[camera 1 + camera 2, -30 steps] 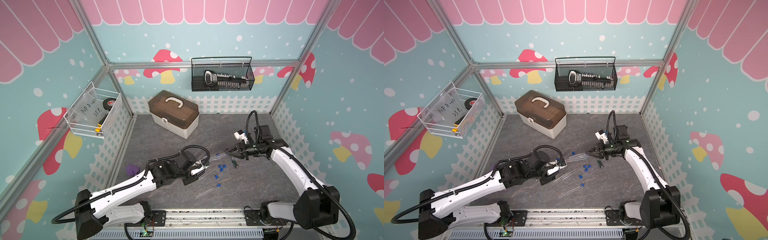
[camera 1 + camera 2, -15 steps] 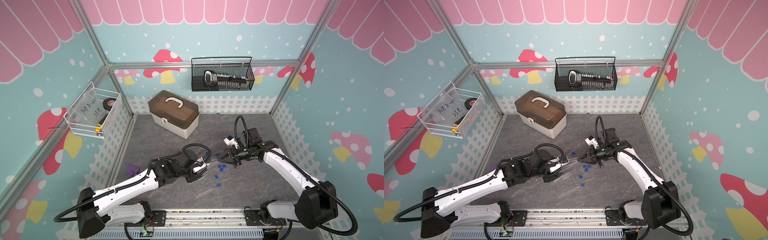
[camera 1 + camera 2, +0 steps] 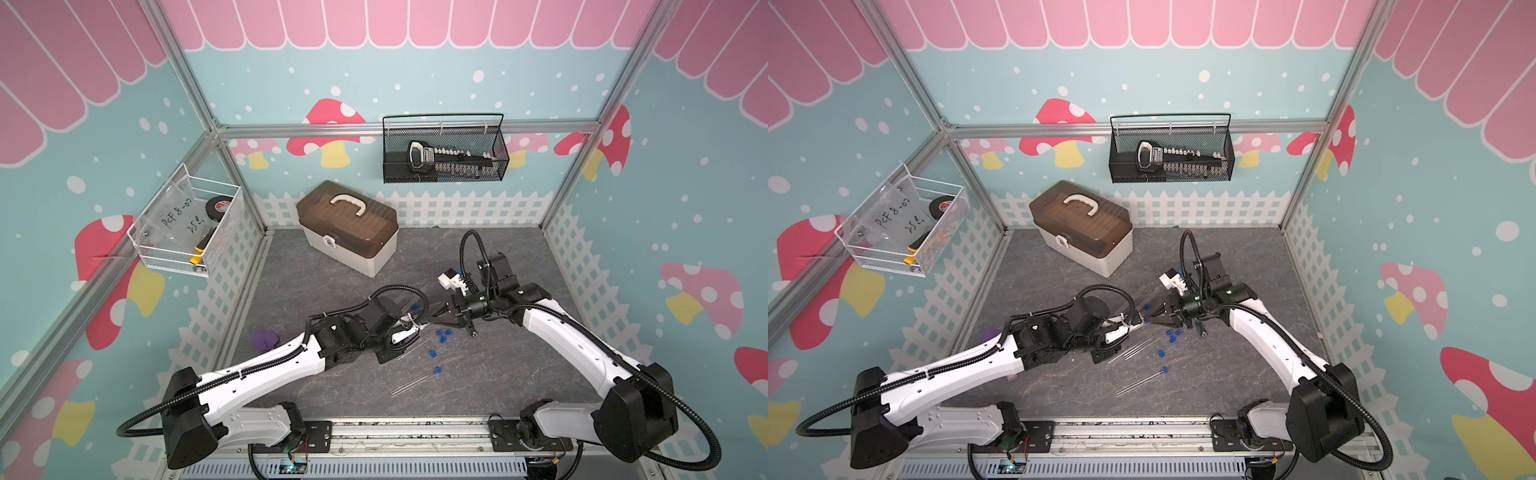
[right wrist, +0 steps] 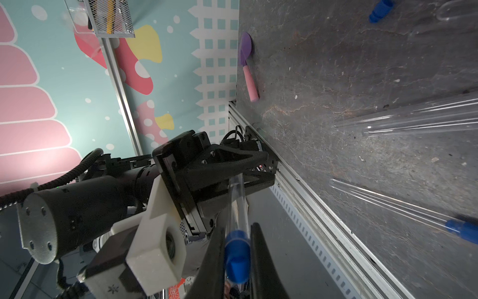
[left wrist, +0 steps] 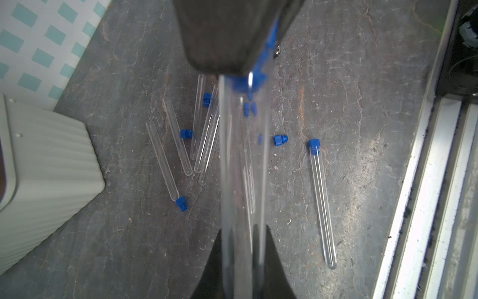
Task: Remove stoppers from test tubes
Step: Open the stopper on the test tube.
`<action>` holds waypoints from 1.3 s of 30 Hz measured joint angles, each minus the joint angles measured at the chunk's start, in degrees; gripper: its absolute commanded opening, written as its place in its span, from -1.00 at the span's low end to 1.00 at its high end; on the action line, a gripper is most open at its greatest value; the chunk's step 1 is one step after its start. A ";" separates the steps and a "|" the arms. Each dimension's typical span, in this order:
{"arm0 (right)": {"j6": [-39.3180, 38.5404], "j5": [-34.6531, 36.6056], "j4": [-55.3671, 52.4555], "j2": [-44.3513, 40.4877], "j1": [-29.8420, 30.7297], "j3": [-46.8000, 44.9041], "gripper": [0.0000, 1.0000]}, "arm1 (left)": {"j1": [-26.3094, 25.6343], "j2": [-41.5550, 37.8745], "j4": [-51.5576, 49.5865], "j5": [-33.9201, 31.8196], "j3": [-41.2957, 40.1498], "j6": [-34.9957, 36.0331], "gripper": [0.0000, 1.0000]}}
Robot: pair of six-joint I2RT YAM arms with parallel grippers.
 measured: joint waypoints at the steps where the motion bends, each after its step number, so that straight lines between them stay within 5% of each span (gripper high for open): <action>1: 0.13 0.07 0.02 -0.02 0.00 0.00 -0.93 | 0.00 0.04 0.00 0.04 0.02 0.00 -1.00; 11: 1.18 -0.37 0.33 -0.02 0.07 -0.20 -0.38 | 0.04 0.07 -0.02 0.02 0.04 -0.02 -1.00; 21: 1.40 -1.05 0.68 -0.02 0.39 -0.48 -0.52 | 0.11 0.15 -0.15 -0.37 0.04 0.00 -1.00; 30: 1.64 -1.46 0.72 -0.24 0.39 -0.68 -0.36 | 0.44 0.11 -0.44 -0.37 -0.33 0.02 -1.00; 39: 1.79 -1.40 0.68 -0.37 0.39 -0.72 -0.71 | 0.44 -1.03 -0.50 -0.37 -0.70 0.20 -1.00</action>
